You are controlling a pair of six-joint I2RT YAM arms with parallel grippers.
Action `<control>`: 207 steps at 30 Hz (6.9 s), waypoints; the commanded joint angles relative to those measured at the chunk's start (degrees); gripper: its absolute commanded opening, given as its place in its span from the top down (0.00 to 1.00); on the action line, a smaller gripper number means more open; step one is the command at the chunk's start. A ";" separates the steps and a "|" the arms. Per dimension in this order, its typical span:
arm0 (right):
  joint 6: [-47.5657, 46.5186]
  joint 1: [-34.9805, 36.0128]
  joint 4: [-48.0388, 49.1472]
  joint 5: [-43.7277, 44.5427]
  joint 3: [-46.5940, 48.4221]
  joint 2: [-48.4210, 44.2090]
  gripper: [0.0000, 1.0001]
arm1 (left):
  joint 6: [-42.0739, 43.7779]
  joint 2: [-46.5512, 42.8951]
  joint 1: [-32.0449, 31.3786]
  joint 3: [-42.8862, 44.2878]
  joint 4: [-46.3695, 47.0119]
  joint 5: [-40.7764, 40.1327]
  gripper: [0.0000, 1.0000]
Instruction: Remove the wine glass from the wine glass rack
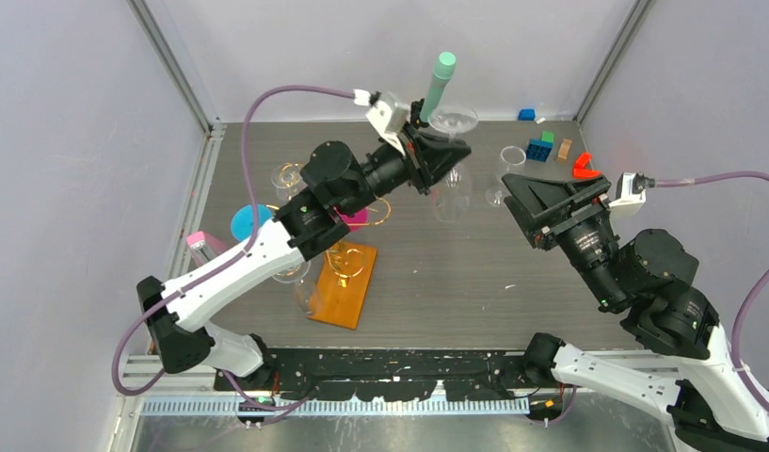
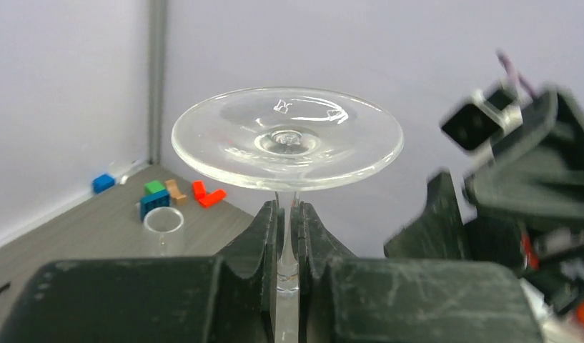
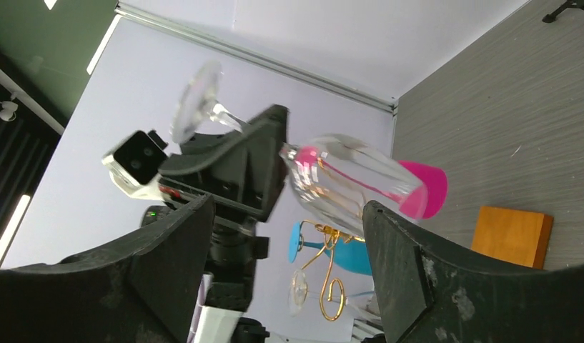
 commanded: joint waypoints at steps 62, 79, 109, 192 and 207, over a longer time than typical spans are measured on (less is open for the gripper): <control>-16.04 0.17 50.16 -14.72 -2.57 15.31 1.00 | -27.27 -15.05 -0.17 -2.14 5.01 -27.18 0.22; -33.14 0.17 1.96 -1.39 11.96 13.43 1.00 | 13.36 -24.13 -0.08 0.93 -24.13 -14.77 0.12; -32.44 -42.19 -30.54 -23.65 6.86 38.69 1.00 | 24.25 -41.00 -0.08 -8.76 -28.70 -35.10 0.13; -29.34 -56.64 -16.64 -47.70 14.62 34.91 0.47 | -13.93 -5.66 64.19 19.00 -60.83 28.55 0.05; -28.88 -55.33 -17.75 -50.22 8.07 30.10 0.47 | -24.95 -12.27 67.50 3.07 -54.26 35.05 0.27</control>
